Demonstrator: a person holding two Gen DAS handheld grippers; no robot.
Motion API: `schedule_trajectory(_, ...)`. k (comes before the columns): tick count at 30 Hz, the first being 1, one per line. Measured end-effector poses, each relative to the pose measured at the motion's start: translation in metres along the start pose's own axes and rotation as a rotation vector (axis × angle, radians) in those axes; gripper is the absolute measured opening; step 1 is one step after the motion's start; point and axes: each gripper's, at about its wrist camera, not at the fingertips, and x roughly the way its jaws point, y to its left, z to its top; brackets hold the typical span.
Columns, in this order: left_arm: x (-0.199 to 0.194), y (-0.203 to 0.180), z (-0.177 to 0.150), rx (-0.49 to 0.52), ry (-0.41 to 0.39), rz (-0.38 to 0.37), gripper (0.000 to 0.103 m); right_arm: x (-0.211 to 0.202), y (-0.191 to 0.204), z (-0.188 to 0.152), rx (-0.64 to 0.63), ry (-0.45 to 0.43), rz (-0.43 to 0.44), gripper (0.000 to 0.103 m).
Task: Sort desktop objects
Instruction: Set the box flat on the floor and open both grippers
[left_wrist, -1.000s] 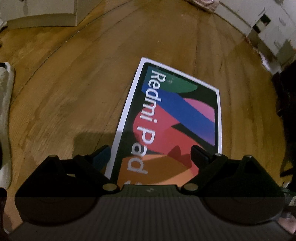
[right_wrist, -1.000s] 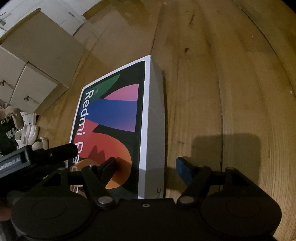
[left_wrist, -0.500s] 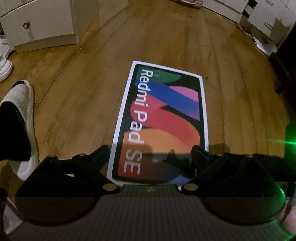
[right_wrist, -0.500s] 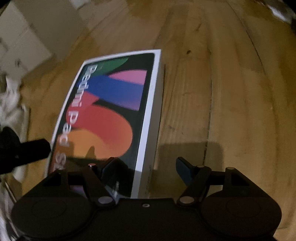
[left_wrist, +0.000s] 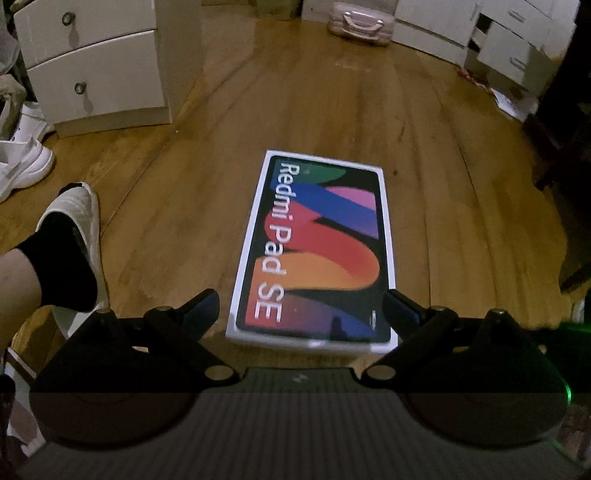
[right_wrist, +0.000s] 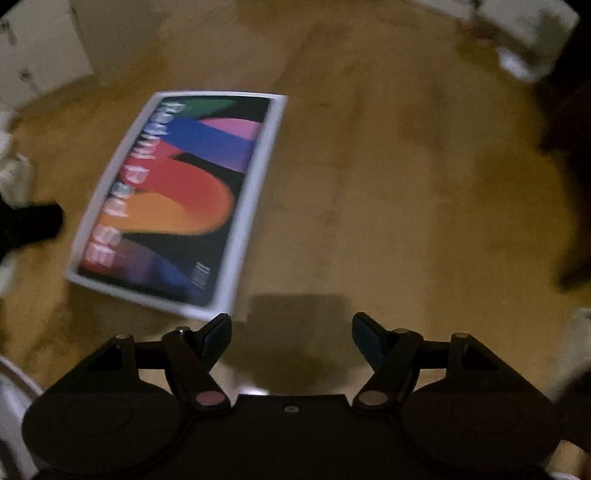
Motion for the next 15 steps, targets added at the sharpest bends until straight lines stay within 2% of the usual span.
schedule_trajectory(2, -0.003, -0.004, -0.005, 0.019, 0.001, 0.010, 0.096, -0.008, 0.004, -0.003, -0.029, -0.043, -0.018, 0.079)
schedule_trajectory(4, -0.003, -0.007, -0.009, 0.040, 0.007, 0.015, 0.097, -0.010, 0.000, -0.002, 0.025, -0.055, 0.028, 0.079)
schedule_trajectory(7, 0.000, -0.006, -0.013, 0.025, 0.016, -0.020, 0.099, -0.011, -0.007, -0.007, 0.086, -0.049, 0.078, 0.080)
schedule_trajectory(10, 0.003, -0.001, -0.024, 0.004, 0.039, -0.057, 0.101, -0.009, -0.011, -0.017, 0.120, -0.059, 0.040, 0.080)
schedule_trajectory(12, 0.007, 0.005, -0.030, -0.018, 0.063, -0.029, 0.101, -0.005, -0.002, -0.022, 0.112, -0.078, 0.002, 0.080)
schedule_trajectory(15, 0.008, 0.009, -0.031, -0.023, 0.042, 0.004, 0.101, -0.007, 0.006, -0.024, 0.116, -0.109, 0.019, 0.080)
